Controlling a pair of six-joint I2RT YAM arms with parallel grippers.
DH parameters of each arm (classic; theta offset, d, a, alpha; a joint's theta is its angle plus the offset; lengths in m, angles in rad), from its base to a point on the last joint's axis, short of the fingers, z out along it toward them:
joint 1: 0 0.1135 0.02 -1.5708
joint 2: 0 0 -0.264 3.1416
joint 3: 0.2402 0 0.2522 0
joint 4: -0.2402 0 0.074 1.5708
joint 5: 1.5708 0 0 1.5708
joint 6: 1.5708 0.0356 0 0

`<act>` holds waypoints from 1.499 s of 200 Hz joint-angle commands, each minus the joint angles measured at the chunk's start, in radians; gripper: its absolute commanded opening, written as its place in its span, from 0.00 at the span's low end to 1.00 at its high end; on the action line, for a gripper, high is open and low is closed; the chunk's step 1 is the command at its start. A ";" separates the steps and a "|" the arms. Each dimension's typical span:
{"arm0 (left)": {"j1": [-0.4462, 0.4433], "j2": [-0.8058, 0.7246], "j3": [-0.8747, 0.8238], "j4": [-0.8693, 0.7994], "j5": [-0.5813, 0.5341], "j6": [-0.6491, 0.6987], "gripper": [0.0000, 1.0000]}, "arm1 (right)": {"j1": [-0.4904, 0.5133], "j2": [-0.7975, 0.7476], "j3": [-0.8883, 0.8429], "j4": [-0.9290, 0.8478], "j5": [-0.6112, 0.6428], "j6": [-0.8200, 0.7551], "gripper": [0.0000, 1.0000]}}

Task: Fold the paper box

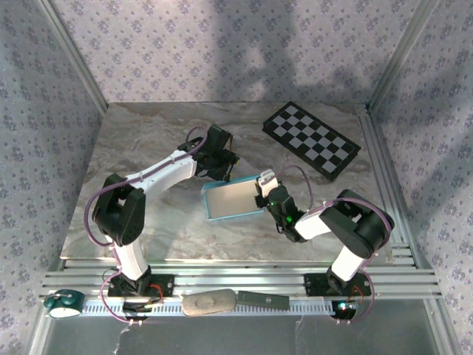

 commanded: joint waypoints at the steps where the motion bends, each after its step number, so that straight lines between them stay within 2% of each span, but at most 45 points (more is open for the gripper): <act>1: -0.011 -0.033 -0.018 0.012 0.008 0.031 0.41 | 0.016 0.021 0.008 -0.062 0.022 -0.030 0.00; 110: -0.028 -0.041 -0.049 0.002 -0.047 0.085 0.39 | 0.031 -0.056 0.027 -0.204 0.037 0.014 0.01; 165: -0.034 -0.047 -0.079 0.014 -0.062 0.092 0.38 | 0.022 -0.089 0.037 -0.284 -0.042 0.072 0.09; 191: -0.037 -0.048 -0.085 0.014 -0.073 0.095 0.38 | 0.008 -0.106 0.034 -0.302 -0.091 0.086 0.04; 210: -0.039 -0.048 -0.087 0.017 -0.076 0.095 0.38 | 0.004 -0.102 0.037 -0.310 -0.104 0.091 0.03; 255: -0.044 -0.041 -0.094 0.018 -0.078 0.101 0.37 | 0.005 -0.069 0.034 -0.319 -0.101 0.103 0.04; 300: -0.050 -0.043 -0.131 0.037 -0.081 0.103 0.36 | 0.023 -0.079 0.028 -0.340 -0.080 0.106 0.10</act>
